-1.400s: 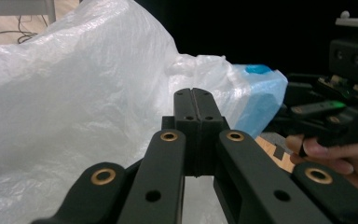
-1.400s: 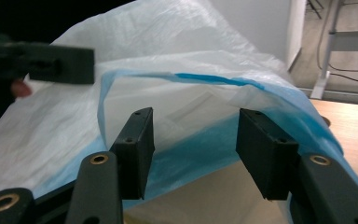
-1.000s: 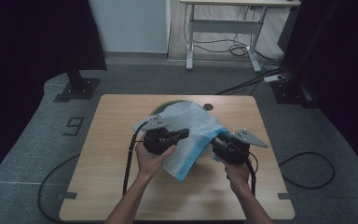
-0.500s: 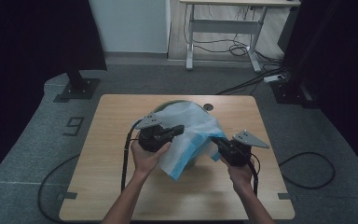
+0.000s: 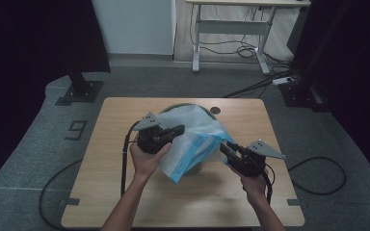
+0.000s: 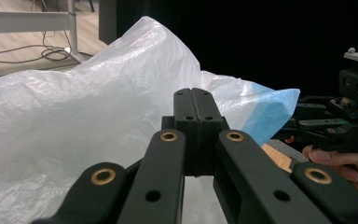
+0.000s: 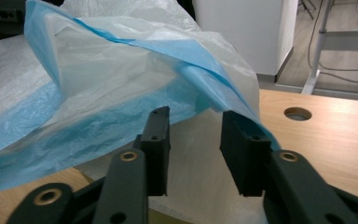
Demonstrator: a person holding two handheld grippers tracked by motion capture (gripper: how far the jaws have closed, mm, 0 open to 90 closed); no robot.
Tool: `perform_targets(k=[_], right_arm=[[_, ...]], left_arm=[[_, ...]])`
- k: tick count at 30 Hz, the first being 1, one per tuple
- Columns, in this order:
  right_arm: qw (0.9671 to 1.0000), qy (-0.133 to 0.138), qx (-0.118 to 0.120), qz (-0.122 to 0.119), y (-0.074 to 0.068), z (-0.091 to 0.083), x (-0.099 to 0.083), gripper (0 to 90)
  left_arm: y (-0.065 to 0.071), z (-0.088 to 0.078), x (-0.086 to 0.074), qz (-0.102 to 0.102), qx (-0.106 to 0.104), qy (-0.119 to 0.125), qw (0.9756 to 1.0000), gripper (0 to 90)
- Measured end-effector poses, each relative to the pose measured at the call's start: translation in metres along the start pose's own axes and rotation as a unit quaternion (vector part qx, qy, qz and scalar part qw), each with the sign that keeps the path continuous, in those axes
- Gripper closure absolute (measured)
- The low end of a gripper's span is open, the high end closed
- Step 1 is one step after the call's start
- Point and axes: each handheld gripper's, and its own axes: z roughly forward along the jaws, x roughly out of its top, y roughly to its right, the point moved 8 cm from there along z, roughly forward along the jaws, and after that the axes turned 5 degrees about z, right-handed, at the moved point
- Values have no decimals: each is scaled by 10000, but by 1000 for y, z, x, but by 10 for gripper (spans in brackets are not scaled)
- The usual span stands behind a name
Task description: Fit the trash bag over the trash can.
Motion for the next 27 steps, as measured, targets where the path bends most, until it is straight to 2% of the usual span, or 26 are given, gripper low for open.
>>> perform_targets(k=[5, 8, 13, 19, 24, 27], right_arm=[[9996, 21, 125, 237, 0, -1, -3, 559], [9992, 137, 182, 337, 1, 0, 0, 522], [9978, 360, 161, 533, 5, 1, 11, 542], [9961, 603, 292, 566, -4, 4, 22, 652], [9965, 657, 269, 441, -7, 5, 25, 884], [9974, 543, 361, 297, -8, 4, 23, 886]], left_arm=[[1, -3, 0, -12, -25, 21, 10000, 899], [3, -2, -1, 5, -59, -22, 10000, 899], [3, -1, -4, -4, -79, -33, 10000, 899], [5, 4, -7, -3, -106, -104, 9999, 899], [4, 5, -7, 3, -63, -96, 9999, 899], [-1, 3, -5, -14, 26, -59, 10000, 899]])
